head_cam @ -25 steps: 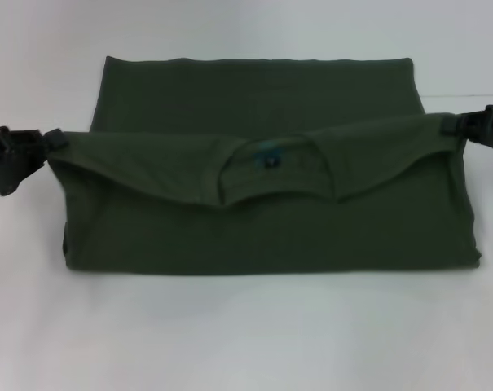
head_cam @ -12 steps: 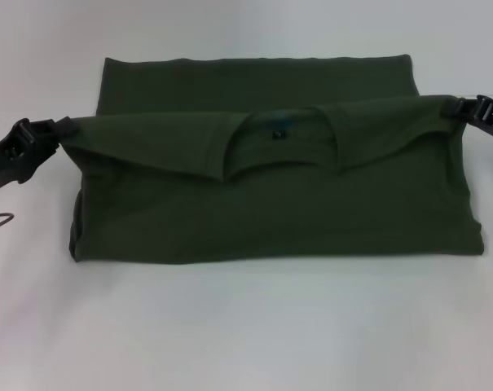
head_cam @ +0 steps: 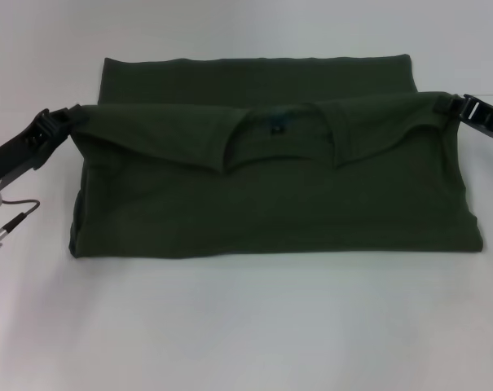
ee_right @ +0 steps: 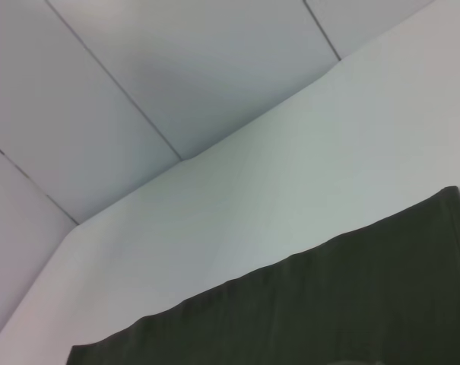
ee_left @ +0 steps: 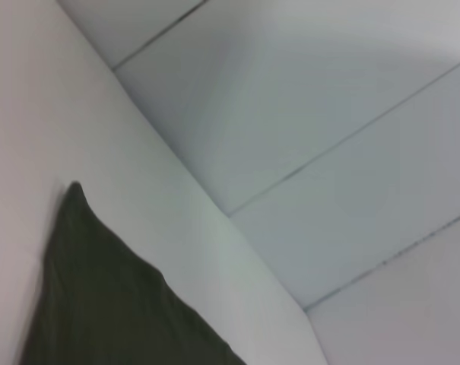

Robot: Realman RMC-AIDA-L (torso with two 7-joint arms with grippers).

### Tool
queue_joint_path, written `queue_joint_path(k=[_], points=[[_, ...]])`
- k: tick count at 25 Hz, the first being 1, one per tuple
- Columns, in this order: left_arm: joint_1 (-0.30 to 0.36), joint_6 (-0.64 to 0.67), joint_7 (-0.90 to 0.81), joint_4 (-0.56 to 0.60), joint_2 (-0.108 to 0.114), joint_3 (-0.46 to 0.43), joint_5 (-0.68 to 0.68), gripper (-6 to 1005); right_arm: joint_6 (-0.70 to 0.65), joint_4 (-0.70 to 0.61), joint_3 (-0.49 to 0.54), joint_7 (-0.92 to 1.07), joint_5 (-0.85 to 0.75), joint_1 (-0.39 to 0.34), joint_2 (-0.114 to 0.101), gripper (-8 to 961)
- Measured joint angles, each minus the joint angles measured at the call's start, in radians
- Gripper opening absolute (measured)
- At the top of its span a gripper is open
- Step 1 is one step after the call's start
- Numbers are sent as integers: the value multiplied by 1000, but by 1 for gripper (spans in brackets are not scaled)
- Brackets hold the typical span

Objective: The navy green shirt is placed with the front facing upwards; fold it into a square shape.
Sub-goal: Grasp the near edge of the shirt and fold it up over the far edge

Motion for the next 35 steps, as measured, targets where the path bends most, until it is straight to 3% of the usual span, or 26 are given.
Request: queue_joint_path(k=[11,20,34,35], points=[[-52,-139,148,-32,-43,1,-53,52,96,46,-1,-94,66,16,23,56],[-66,-188,223,-72,-45,1,-87,63,159,74,-1,-131,81,26,31,58],[-70,-204,244,-93,-46,-1,-108,66,144,90,-1,-169,135,19,33,60],[-69,-205,253,-96,-46,-2,-115,67,143,90,-1,-170,137,18,33,122]])
